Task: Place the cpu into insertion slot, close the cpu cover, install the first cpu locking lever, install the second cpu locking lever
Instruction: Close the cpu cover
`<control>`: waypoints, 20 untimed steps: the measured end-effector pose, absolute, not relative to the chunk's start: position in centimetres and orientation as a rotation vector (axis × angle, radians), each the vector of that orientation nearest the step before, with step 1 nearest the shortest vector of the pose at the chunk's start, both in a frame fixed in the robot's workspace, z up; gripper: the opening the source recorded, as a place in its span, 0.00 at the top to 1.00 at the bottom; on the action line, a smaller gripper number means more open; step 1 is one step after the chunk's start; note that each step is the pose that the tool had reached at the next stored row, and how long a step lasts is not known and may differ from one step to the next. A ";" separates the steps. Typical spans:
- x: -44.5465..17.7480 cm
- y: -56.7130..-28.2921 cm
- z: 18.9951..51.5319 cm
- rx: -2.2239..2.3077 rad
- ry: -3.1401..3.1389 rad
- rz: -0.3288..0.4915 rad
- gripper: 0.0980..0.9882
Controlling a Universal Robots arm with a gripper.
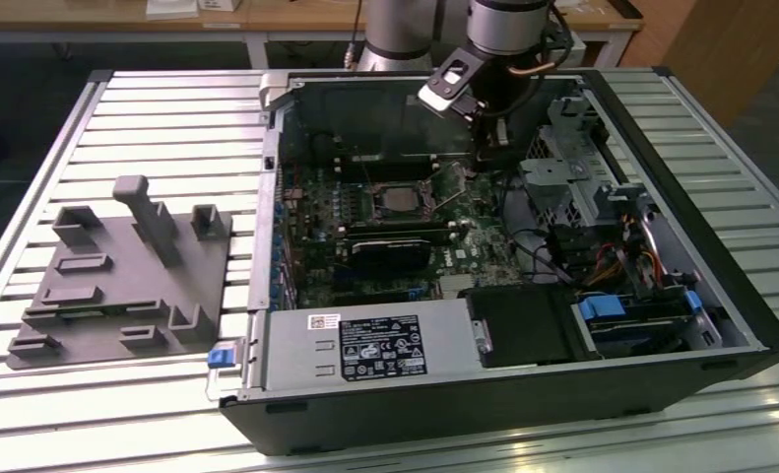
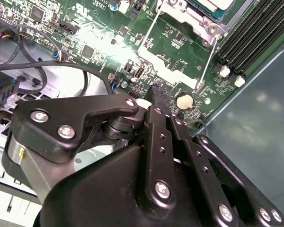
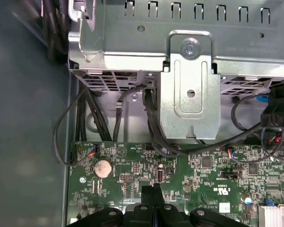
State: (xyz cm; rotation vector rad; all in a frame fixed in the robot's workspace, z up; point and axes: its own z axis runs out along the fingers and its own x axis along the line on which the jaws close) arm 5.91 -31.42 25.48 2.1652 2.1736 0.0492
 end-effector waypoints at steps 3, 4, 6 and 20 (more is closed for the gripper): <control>6.0 -31.4 25.2 2.165 2.174 0.049 0.99; 6.1 -31.4 25.0 2.165 2.174 0.049 0.99; 6.1 -31.4 24.7 2.166 2.174 0.048 0.99; 6.1 -31.4 23.5 2.169 2.177 0.041 0.99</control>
